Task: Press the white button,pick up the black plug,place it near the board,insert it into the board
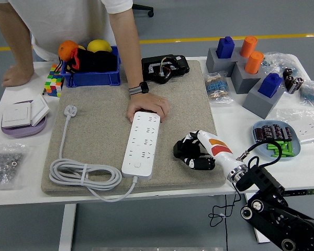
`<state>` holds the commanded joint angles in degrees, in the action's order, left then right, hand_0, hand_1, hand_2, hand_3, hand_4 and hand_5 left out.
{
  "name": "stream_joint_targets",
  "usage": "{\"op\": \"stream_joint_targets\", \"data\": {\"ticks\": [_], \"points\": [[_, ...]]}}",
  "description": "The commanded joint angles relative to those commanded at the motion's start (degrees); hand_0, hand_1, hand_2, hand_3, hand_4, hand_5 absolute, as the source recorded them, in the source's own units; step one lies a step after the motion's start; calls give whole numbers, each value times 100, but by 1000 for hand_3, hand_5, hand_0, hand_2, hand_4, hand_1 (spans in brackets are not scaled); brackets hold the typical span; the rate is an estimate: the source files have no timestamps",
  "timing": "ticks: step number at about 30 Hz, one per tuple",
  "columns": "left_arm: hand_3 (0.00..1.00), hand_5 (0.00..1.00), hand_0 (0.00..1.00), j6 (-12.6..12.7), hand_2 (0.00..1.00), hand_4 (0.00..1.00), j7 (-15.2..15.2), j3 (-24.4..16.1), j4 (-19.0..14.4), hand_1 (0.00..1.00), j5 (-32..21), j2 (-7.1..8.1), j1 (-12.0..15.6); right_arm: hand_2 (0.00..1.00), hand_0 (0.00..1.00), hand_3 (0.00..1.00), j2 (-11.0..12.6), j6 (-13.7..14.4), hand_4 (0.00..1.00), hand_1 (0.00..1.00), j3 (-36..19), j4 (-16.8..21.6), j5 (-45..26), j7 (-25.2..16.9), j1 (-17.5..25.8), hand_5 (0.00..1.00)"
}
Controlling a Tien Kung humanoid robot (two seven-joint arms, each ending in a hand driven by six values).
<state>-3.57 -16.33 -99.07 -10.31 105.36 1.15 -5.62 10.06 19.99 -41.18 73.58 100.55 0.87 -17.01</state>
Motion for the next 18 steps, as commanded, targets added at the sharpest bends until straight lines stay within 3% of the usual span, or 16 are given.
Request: {"op": "stream_joint_targets", "data": {"ticks": [18], "points": [[691,389,624,-1,636,554,-3,-2,0,631,6,-3,6,545,538,502,16,22,759,549,-32,164,70,18,-9,2]]}}
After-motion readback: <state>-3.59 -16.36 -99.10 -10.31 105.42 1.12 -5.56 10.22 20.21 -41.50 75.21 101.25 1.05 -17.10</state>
